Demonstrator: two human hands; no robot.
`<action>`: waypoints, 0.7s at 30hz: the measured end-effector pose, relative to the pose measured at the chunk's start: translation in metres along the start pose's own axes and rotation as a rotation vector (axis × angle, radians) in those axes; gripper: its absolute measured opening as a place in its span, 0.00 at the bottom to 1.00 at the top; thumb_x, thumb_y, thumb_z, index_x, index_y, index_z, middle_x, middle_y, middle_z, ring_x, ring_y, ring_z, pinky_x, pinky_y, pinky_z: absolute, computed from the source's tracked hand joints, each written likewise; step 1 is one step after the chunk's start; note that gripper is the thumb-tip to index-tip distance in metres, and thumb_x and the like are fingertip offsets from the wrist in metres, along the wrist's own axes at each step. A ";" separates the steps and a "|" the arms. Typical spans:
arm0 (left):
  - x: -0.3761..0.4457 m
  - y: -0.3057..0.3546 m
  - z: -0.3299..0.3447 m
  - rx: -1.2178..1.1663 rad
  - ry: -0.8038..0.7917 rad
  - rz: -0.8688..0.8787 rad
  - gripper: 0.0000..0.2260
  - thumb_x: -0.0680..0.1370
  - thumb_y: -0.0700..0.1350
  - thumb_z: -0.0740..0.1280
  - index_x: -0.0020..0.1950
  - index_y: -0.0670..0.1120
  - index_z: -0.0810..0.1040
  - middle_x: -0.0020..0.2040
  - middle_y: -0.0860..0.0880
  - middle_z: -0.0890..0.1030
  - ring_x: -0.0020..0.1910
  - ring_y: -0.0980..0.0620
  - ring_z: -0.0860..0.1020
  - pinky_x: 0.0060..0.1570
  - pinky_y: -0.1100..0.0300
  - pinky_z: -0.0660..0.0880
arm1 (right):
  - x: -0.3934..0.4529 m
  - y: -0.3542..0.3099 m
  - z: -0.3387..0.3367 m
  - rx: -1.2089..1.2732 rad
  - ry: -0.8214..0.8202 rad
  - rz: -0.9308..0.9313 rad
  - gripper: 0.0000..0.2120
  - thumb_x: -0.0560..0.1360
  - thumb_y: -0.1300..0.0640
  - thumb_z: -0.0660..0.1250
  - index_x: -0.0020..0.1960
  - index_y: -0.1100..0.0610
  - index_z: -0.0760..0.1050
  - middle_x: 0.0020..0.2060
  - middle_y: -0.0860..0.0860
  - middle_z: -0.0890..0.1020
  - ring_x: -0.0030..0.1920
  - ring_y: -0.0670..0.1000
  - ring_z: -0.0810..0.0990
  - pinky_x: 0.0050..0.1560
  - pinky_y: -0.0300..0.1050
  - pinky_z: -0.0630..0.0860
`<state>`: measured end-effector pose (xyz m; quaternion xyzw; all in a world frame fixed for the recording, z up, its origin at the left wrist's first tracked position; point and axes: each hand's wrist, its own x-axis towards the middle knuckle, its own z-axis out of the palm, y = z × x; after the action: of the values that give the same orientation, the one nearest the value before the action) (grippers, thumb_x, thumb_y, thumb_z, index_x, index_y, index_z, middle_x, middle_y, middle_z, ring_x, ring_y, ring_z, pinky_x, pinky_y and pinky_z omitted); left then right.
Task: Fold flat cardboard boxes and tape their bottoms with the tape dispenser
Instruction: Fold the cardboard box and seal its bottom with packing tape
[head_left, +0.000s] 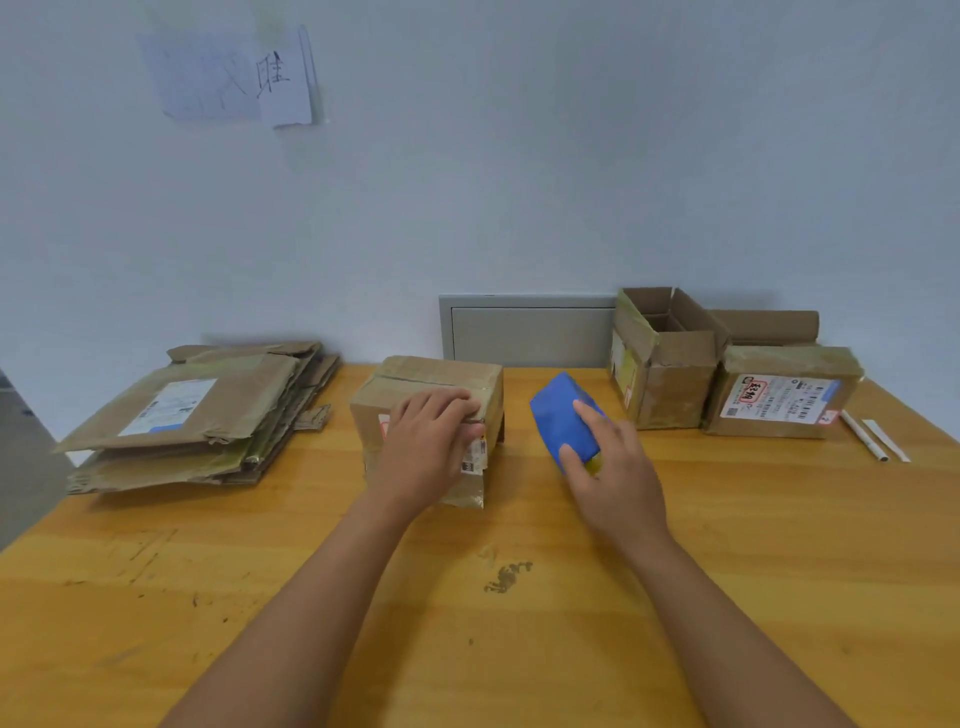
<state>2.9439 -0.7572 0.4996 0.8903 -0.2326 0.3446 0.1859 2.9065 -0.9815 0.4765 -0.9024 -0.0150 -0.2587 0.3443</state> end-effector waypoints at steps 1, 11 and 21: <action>-0.002 0.002 -0.002 -0.008 -0.004 0.013 0.09 0.78 0.44 0.70 0.57 0.43 0.81 0.58 0.48 0.81 0.57 0.46 0.77 0.60 0.57 0.63 | -0.003 -0.001 -0.003 -0.136 -0.043 -0.034 0.29 0.79 0.50 0.65 0.78 0.45 0.61 0.58 0.51 0.73 0.48 0.51 0.74 0.49 0.48 0.71; -0.030 0.013 -0.026 -0.124 -0.018 -0.074 0.18 0.77 0.58 0.60 0.57 0.47 0.80 0.63 0.50 0.77 0.64 0.50 0.72 0.63 0.53 0.64 | -0.031 -0.009 -0.004 -0.678 -0.375 0.040 0.35 0.80 0.45 0.62 0.80 0.48 0.49 0.67 0.55 0.68 0.63 0.56 0.71 0.61 0.51 0.70; 0.010 -0.023 -0.029 -0.253 0.020 -0.286 0.16 0.82 0.51 0.62 0.69 0.50 0.75 0.63 0.52 0.78 0.59 0.57 0.74 0.60 0.56 0.72 | 0.048 -0.087 0.027 0.081 -0.321 0.209 0.37 0.78 0.32 0.56 0.77 0.53 0.56 0.66 0.54 0.75 0.62 0.56 0.75 0.57 0.54 0.75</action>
<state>2.9470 -0.7268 0.5230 0.8803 -0.1435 0.2917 0.3456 2.9428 -0.9052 0.5356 -0.9140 0.0138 -0.0733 0.3987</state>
